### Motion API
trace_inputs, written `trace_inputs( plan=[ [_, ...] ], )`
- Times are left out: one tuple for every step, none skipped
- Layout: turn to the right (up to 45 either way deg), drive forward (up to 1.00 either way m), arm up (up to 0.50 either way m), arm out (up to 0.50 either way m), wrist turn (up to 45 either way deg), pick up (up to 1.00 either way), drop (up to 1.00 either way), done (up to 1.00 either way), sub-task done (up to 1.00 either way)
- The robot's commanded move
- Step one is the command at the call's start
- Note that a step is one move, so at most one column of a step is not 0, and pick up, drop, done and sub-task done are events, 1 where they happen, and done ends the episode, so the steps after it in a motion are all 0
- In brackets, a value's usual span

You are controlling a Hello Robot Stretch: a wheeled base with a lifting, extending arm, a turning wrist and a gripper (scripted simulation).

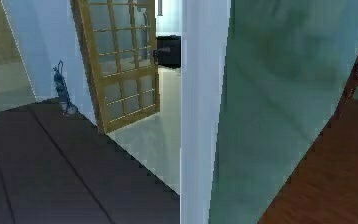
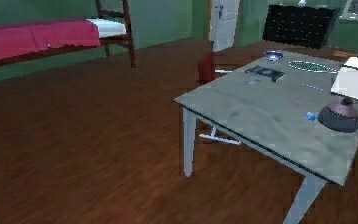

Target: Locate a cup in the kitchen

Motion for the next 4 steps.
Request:
trace_inputs(
  plan=[
    [-45.0, 0.0, 0.0, 0.0, 0.0, 0.0, 0.0, 0.0, 0.0],
    [-3.0, 0.0, 0.0, 0.0, 0.0, 0.0, 0.0, 0.0, 0.0],
    [-39.0, 0.0, 0.0, 0.0, 0.0, 0.0, 0.0, 0.0, 0.0],
    [-3.0, 0.0, 0.0, 0.0, 0.0, 0.0, 0.0, 0.0, 0.0]
  ],
)
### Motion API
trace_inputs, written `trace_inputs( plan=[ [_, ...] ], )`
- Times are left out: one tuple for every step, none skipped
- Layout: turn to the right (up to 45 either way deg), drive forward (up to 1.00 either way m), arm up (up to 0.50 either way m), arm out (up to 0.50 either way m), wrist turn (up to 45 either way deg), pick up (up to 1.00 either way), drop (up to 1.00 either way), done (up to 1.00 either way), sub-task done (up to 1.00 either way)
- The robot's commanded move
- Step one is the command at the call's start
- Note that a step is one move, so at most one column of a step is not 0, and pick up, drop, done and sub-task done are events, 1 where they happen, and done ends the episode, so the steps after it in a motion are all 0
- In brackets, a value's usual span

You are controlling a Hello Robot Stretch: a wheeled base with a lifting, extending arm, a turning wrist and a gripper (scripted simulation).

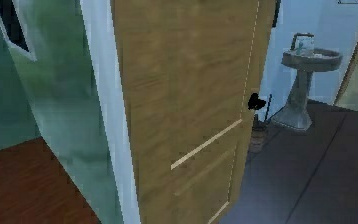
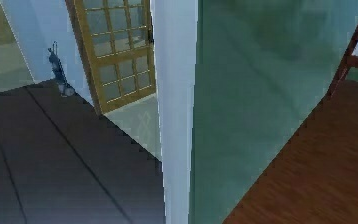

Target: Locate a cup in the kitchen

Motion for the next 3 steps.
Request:
trace_inputs(
  plan=[
    [0.0, 0.2, 0.0, 0.0, 0.0, 0.0, 0.0, 0.0, 0.0],
    [45.0, 0.0, 0.0, 0.0, 0.0, 0.0, 0.0, 0.0, 0.0],
    [6.0, 0.0, 0.0, 0.0, 0.0, 0.0, 0.0, 0.0, 0.0]
  ],
)
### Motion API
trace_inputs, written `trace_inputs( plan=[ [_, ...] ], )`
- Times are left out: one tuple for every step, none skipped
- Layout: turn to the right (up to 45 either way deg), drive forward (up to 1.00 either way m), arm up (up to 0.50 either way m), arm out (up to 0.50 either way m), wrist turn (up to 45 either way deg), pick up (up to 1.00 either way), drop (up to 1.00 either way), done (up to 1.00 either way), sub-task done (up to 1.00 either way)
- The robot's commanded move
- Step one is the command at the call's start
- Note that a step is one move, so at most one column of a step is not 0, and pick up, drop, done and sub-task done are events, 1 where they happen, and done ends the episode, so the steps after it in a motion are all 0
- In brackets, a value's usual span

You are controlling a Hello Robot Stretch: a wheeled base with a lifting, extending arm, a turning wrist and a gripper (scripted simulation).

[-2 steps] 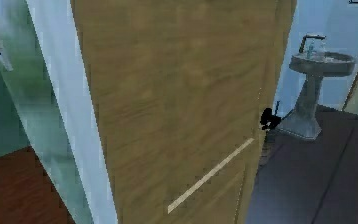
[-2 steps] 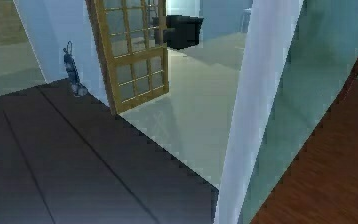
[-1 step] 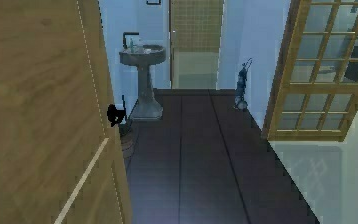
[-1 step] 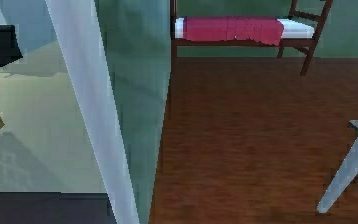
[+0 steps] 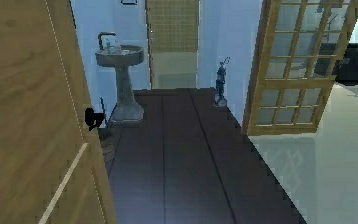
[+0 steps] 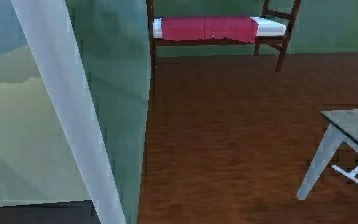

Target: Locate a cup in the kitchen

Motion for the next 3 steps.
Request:
trace_inputs(
  plan=[
    [3.0, 0.0, 0.0, 0.0, 0.0, 0.0, 0.0, 0.0, 0.0],
    [0.0, 0.65, 0.0, 0.0, 0.0, 0.0, 0.0, 0.0, 0.0],
    [-3.0, 0.0, 0.0, 0.0, 0.0, 0.0, 0.0, 0.0, 0.0]
  ],
)
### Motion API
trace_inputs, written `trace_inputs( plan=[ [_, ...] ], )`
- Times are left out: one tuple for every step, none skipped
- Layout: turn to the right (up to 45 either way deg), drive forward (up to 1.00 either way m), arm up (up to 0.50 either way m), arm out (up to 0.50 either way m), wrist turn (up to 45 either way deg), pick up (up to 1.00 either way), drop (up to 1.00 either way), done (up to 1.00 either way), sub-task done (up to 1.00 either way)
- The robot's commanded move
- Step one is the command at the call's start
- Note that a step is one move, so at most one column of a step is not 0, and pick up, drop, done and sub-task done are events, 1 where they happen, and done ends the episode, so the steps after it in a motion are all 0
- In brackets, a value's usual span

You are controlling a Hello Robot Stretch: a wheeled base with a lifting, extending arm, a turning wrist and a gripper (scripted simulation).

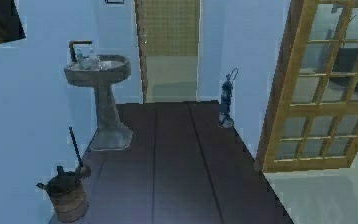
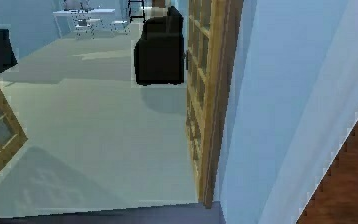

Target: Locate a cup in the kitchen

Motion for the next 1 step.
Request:
trace_inputs(
  plan=[
    [0.0, 1.0, 0.0, 0.0, 0.0, 0.0, 0.0, 0.0, 0.0]
  ],
)
